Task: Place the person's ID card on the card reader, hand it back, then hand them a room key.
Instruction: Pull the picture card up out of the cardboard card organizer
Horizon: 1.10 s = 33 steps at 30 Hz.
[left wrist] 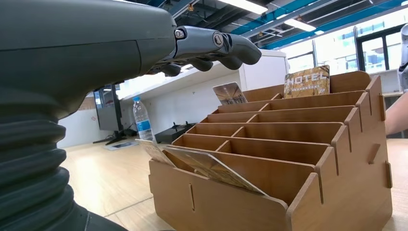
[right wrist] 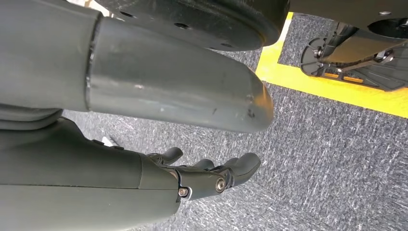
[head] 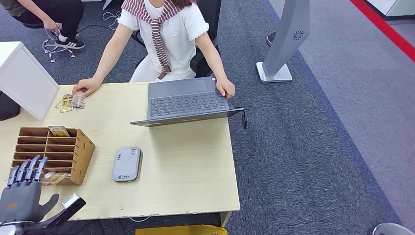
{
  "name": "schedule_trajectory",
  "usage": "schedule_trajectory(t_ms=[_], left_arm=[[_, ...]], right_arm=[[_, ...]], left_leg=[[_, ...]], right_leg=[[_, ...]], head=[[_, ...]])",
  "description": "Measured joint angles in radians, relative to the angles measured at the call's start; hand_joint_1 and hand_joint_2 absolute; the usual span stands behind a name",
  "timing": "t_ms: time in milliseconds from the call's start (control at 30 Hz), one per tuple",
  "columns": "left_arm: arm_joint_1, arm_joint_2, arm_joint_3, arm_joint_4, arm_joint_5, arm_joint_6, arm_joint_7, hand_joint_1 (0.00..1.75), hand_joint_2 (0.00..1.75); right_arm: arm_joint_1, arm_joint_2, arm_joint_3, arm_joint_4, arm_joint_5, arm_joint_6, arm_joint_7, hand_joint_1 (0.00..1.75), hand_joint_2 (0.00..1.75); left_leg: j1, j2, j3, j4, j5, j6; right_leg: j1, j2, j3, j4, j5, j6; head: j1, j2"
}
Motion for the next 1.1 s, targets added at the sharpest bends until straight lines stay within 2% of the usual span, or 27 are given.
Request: schedule_trajectory(t_ms=[1000,1100], left_arm=[[-0.026,0.007,0.002,0.000,0.018,-0.047,0.003,0.00,1.75],[-0.026,0.007,0.002,0.000,0.019,-0.053,0.003,1.31,1.75]], right_arm=[[0.000,0.000,0.000,0.000,0.004,0.003,-0.002,0.00,0.00],[0.000,0.000,0.000,0.000,0.003,0.004,-0.002,0.00,0.00]], left_leg=[[0.000,0.000,0.000,0.000,0.000,0.000],[0.000,0.000,0.000,0.000,0.000,0.000]], right_leg=[[0.000,0.000,0.000,0.000,0.000,0.000],[0.000,0.000,0.000,0.000,0.000,0.000]], head=[[0.000,0.000],[0.000,0.000]])
